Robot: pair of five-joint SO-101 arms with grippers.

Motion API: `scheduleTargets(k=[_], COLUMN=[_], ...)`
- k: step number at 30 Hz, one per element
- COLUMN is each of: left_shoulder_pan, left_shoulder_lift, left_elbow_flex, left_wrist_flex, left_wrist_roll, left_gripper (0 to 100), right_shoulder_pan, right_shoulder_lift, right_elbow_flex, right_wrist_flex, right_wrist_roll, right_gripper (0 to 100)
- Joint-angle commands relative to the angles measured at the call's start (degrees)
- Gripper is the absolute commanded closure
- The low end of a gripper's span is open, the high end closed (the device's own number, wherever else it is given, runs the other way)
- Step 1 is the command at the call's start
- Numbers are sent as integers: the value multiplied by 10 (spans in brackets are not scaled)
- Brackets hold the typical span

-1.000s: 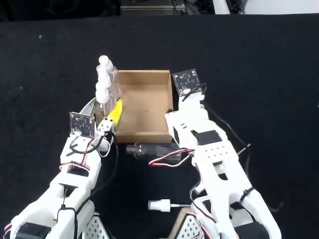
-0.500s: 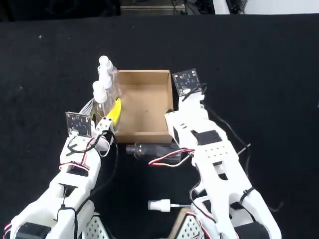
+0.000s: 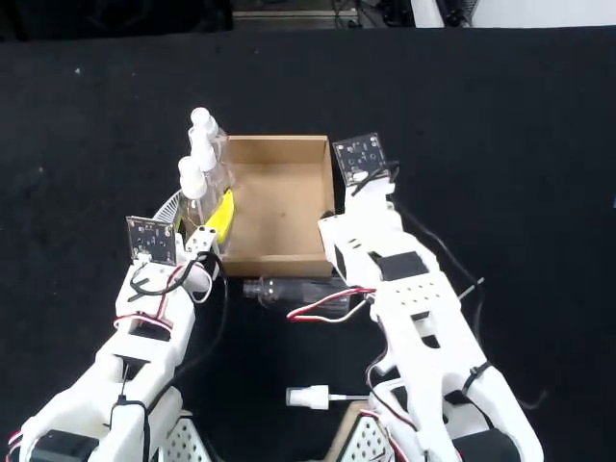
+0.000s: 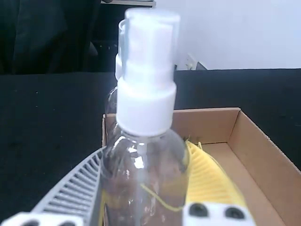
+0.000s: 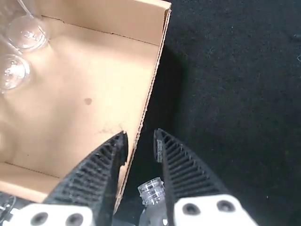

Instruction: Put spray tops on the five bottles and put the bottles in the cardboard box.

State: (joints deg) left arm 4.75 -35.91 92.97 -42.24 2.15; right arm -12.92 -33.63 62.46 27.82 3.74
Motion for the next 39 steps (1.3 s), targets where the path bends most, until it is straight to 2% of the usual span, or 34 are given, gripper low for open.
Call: scheduleTargets(k=[1,5,25,30,39], left_shoulder_pan=[-6,-7,-8,-8,-10], left_shoulder_lift=[1,1,0,0,-4], left_elbow_flex=[-5,4,15,17,26], left_wrist_flex=[-7,-7,-8,-7,-8], left_wrist_roll=[4,4,3,3,-2], left_gripper=[914,838,831,723,754], right_shoulder_pan=[-6,-6,-6,-6,-6], right_shoulder_lift=[-4,-4,-4,-4,-4], right_elbow_flex=[-7,-7,-7,-7,-7], right_wrist_flex=[-18,-18,-18,-18,-18], right_wrist_roll=[6,6,6,6,6], right_gripper=[920,920,920,920,920])
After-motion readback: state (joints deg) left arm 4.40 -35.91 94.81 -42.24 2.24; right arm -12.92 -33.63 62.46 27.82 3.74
